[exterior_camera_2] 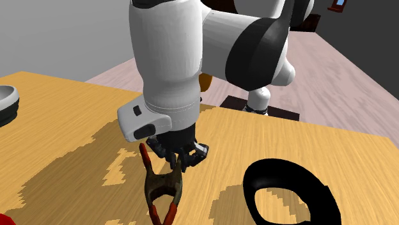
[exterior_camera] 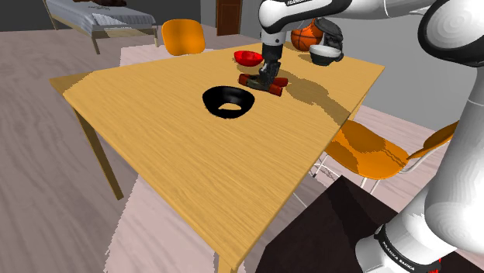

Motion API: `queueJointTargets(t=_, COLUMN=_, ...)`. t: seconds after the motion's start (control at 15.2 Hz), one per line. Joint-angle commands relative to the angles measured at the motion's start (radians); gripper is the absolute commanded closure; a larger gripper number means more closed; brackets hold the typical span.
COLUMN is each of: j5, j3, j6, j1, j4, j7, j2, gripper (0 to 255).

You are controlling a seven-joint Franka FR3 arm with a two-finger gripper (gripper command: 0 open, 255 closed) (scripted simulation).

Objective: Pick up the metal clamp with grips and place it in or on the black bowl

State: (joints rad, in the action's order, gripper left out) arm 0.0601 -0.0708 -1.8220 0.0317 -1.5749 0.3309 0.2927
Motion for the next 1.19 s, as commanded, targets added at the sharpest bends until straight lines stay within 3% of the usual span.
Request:
queueJointTargets(t=0.0, j5=0.000, j3=0.000, j6=0.000, j1=0.000, j4=0.000, j7=0.000, j2=0.000, gripper=255)
queueJointTargets(t=0.2, j5=0.000, j3=0.000, j6=0.000, j1=0.000, j4=0.000, j7=0.000, j2=0.000, gripper=255)
queueJointTargets(t=1.12, j5=-0.002, j3=-0.001, j6=0.189, j1=0.000, j4=0.192, j7=0.012, j2=0.003, gripper=255)
